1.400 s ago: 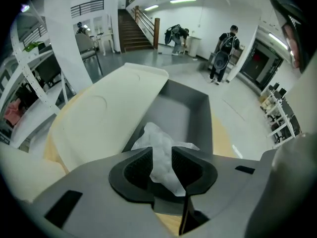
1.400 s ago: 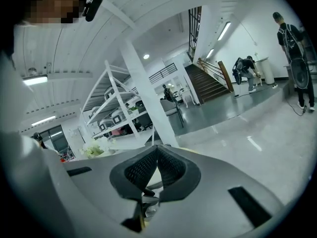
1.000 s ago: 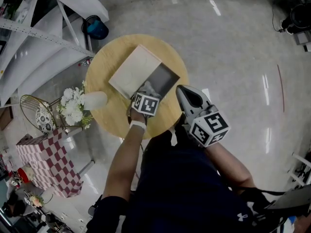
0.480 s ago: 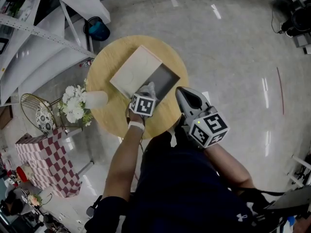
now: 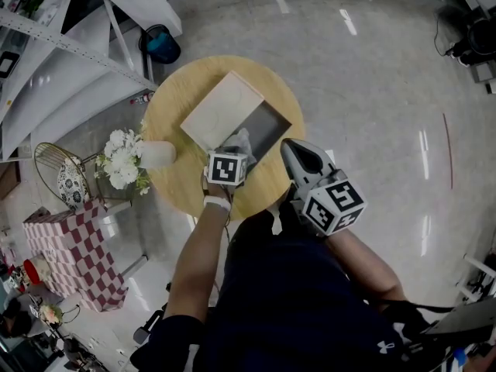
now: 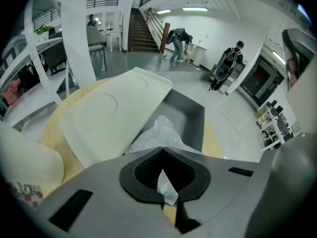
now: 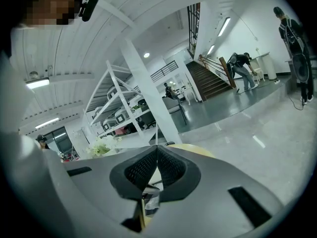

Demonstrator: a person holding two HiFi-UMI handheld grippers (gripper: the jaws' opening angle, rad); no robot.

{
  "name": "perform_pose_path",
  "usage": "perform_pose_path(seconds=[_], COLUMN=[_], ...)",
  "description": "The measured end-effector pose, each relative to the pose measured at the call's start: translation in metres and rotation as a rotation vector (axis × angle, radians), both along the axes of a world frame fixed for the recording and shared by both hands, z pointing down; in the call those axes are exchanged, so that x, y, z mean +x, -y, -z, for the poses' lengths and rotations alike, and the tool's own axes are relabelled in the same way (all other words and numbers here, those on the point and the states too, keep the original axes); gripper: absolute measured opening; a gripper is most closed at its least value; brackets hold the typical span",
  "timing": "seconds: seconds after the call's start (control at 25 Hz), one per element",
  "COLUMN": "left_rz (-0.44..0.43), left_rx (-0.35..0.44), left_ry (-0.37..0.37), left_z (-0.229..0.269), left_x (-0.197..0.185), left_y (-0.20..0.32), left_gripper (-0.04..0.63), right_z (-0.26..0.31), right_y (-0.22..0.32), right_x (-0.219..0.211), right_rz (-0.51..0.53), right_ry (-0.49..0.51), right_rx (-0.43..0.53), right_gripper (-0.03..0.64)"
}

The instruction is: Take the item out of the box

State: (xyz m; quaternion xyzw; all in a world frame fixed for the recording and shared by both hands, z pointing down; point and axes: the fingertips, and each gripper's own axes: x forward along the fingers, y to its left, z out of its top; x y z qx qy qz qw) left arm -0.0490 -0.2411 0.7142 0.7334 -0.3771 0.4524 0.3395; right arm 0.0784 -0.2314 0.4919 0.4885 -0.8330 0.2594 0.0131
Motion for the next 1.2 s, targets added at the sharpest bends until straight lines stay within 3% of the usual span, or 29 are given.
perform_pose_path(seconds=[0.4, 0.6, 0.96, 1.2], left_rz=[0.0, -0.004, 0.015, 0.026], left_rx=[0.066, 0.151, 0.238, 0.325], left_ry=[-0.08, -0.139, -0.195, -0.278], left_z=[0.034, 0.064, 0.11, 0.149], left_x=[0.01, 0.017, 0.013, 0.014], left_y=[0.0, 0.008, 0.013, 0.014], left_gripper=[0.017, 0.017, 0.017, 0.017], right_z=[0.013, 0.022, 0.041, 0.051], right_y=[0.0, 0.004, 0.01, 0.014], right_x=[-0.011, -0.018, -0.031, -0.039], right_rz=[0.03, 0.052, 0.092, 0.113], right_ry=[-0.004, -0.008, -0.017, -0.024], right_rx=[0.025, 0.046, 0.082, 0.104], right_gripper=[0.008, 0.008, 0.008, 0.008])
